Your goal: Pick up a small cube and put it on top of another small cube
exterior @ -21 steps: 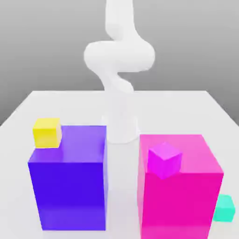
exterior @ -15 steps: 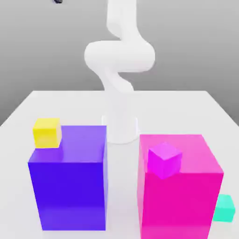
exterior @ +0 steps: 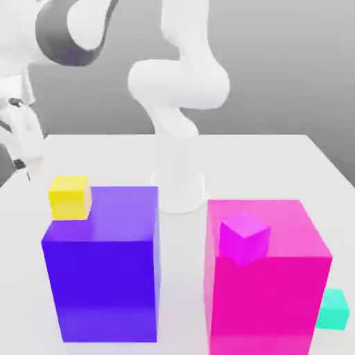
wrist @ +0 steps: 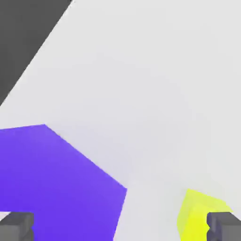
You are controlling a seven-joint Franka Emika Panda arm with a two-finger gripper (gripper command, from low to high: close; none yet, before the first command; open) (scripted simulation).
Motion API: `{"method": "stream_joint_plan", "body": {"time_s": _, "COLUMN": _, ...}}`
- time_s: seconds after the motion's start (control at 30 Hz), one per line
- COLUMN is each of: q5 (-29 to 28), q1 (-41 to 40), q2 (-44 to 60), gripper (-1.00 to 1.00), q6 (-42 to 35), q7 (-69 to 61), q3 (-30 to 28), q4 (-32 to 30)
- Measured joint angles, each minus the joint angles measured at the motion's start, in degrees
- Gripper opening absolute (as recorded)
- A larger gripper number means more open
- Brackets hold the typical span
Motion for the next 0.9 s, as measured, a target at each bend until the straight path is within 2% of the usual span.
{"method": "stream_joint_plan", "body": {"time_s": 0.2, "q5": -2.46, "q1": -3.26, "q2": 4.35, "gripper": 0.00, "q6": 11.45, "q7": 3.29, "q3": -1.70, "q4": -8.68}}
{"method": "stream_joint_plan", "body": {"time_s": 0.4, "q5": -7.94, "q1": -6.58, "q2": 7.71, "gripper": 0.00, "q6": 26.07, "q7": 9.68, "q3": -1.45, "q4": -18.34}}
{"method": "stream_joint_plan", "body": {"time_s": 0.5, "q5": -9.49, "q1": -7.18, "q2": 9.26, "gripper": 0.00, "q6": 31.12, "q7": 13.52, "q3": -0.24, "q4": -19.83}}
{"method": "stream_joint_plan", "body": {"time_s": 0.6, "q5": -6.62, "q1": -5.93, "q2": 12.56, "gripper": 0.00, "q6": 34.15, "q7": 12.22, "q3": -0.05, "q4": -19.30}}
{"method": "stream_joint_plan", "body": {"time_s": 0.7, "q5": -0.73, "q1": -5.81, "q2": 16.20, "gripper": 0.00, "q6": 37.07, "q7": 8.43, "q3": 1.78, "q4": -18.63}}
{"method": "stream_joint_plan", "body": {"time_s": 0.8, "q5": 6.76, "q1": -9.20, "q2": 19.82, "gripper": 0.00, "q6": 39.96, "q7": 3.23, "q3": 7.19, "q4": -17.95}}
{"method": "stream_joint_plan", "body": {"time_s": 0.9, "q5": 11.23, "q1": -15.86, "q2": 23.30, "gripper": 0.00, "q6": 42.93, "q7": -0.18, "q3": 14.89, "q4": -17.42}}
